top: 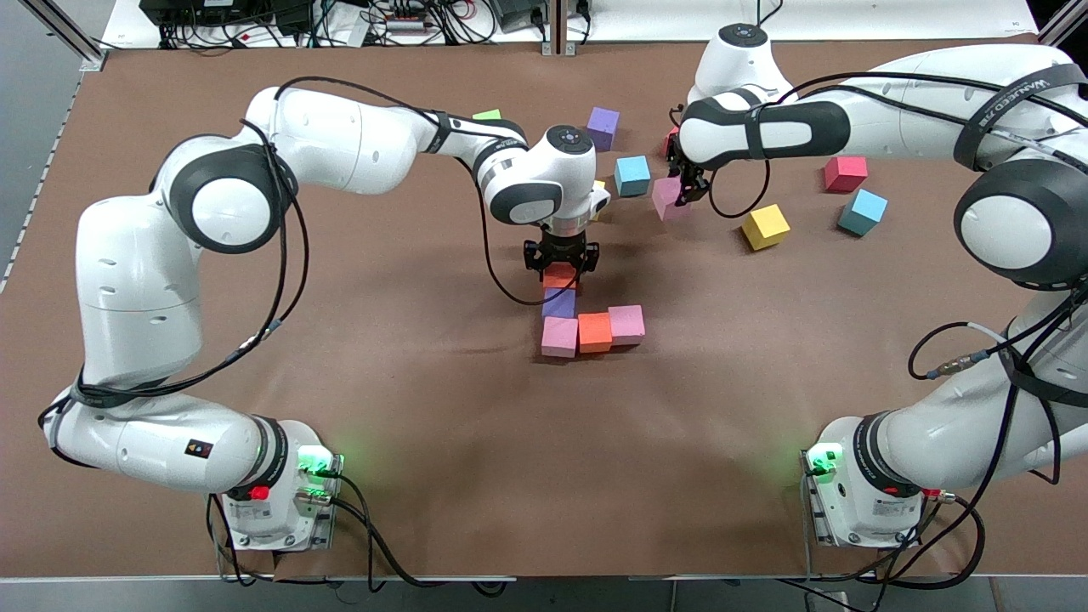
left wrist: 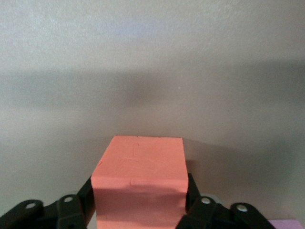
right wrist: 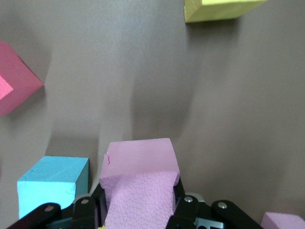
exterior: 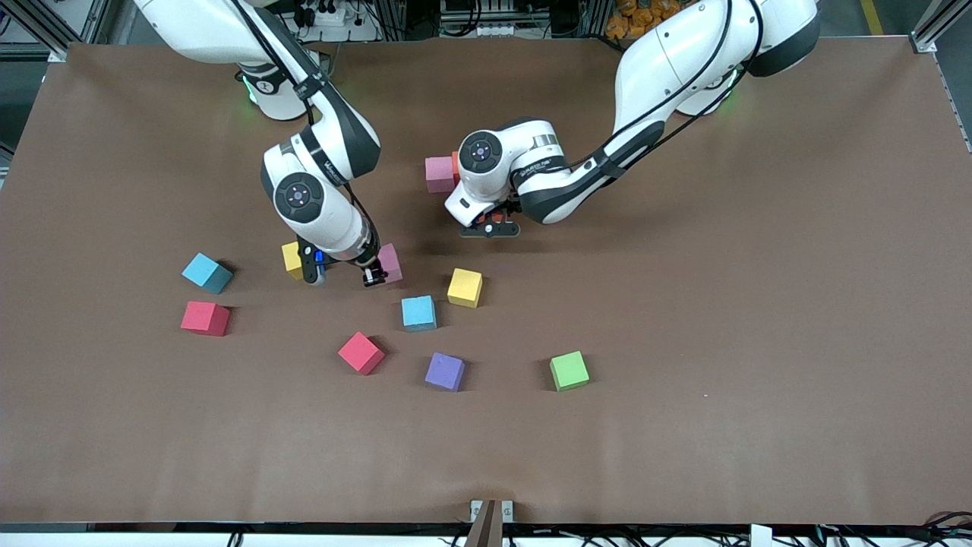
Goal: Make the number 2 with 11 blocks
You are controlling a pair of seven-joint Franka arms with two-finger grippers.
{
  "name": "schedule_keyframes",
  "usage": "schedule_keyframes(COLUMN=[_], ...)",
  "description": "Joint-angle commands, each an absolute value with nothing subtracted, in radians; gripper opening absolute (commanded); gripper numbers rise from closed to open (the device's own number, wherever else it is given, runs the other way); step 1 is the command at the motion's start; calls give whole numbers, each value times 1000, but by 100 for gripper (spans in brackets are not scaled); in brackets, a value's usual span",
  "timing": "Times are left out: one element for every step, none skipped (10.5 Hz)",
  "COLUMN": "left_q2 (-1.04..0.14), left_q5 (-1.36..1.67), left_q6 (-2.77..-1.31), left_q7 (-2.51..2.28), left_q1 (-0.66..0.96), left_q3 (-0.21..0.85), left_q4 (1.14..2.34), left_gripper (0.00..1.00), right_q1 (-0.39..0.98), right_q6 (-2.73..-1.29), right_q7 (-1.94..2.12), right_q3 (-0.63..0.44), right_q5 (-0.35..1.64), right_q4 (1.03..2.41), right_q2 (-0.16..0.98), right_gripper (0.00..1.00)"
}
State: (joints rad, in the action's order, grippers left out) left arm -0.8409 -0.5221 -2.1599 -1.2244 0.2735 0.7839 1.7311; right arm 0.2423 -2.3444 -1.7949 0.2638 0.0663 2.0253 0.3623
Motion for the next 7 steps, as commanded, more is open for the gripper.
schedule_keyframes(left_q2=[-831,-831,-830,-828,-827,-824,-824], left_q5=[-548,-548,-548,-548,-548,-548,-548], left_q6=[-2171,-2169,-2169,-2166,-2166,-2166,-2164], left_q7=[-1255,-1264,-1278,-1278,-1273,-1269,-1267], left_q1=[259,258,244,233,226,222,209], left_q3=[798,805,814,828,837,839,848], left_q4=[1755,1755,1753,1749,1743,1733,1727], left_gripper=[100,100,100,100,100,100,100], right_q1=[209,206,193,190,175,163,166], right_q6=[-2356,-2358,-2358,-2358,-2358,-2374,-2394], right_q7=[-1782,-1782,-1746,-1714,-1712,-1712,-1716], right_q3=[291,291,294,296,326,345,348], right_q5=[117,118,120,155,170,172,173], right_q4=[2066,2078,2091,2094,2106,2115,2126], right_q2=[325,325,324,325,321,319,319], right_gripper=[0,0,0,0,0,0,0])
